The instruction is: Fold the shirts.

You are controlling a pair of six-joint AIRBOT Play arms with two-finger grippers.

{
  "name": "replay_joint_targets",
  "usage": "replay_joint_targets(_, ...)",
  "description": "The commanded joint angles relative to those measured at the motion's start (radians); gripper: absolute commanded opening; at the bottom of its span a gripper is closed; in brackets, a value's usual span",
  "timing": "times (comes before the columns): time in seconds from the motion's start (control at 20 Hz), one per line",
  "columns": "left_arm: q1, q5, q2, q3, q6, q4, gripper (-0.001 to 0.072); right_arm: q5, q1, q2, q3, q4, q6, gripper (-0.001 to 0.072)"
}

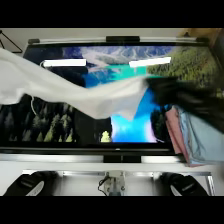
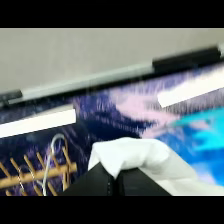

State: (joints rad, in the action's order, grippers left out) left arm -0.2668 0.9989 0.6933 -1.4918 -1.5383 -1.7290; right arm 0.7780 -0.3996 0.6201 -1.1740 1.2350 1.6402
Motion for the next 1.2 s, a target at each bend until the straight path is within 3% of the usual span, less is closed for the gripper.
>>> replay_joint_targets(0.0, -0.001, -0.058, -0.09, -0.195, -0.045, 0.105, 0.0032, -0.036, 0.105, -0.191, -0.214, 0.215, 0.021, 0.0061)
replay_joint_targets(0.15, -0.001, -0.197, -0.144, -0.212, -0.044, 0.201, 0.0032, -0.022, 0.124, -0.232, -0.257, 0.215, 0.04, 0.0061)
replay_joint_targets(0.4, 0.0, -0.081, -0.134, -0.205, 0.011, 0.149, 0.0032, 0.025, 0.124, -0.195, -0.261, 0.33, 0.048, 0.0061)
replay_joint_targets(0.55, 0.0, -0.034, -0.092, -0.164, 0.011, 0.043, 0.0032, 0.173, 0.124, -0.091, -0.26, 0.462, 0.121, 0.0061)
replay_joint_targets(0.7, 0.0, -0.018, -0.014, -0.066, 0.011, 0.032, 0.0033, 0.34, 0.124, 0.106, -0.259, 0.474, 0.125, 0.0061)
replay_joint_targets(0.8, 0.0, -0.023, 0.064, 0.022, 0.012, 0.016, 0.0033, 0.375, 0.124, 0.275, -0.259, 0.466, 0.126, 0.0062)
replay_joint_targets(0.95, 0.001, -0.035, 0.217, 0.12, 0.013, -0.053, 0.0033, 0.29, 0.124, 0.552, -0.259, 0.465, 0.13, 0.0062)
replay_joint_targets(1.15, 0.012, -0.093, 0.473, 0.134, 0.006, -0.071, 0.0034, 0.161, 0.124, 0.83, -0.259, 0.383, 0.272, 0.0062)
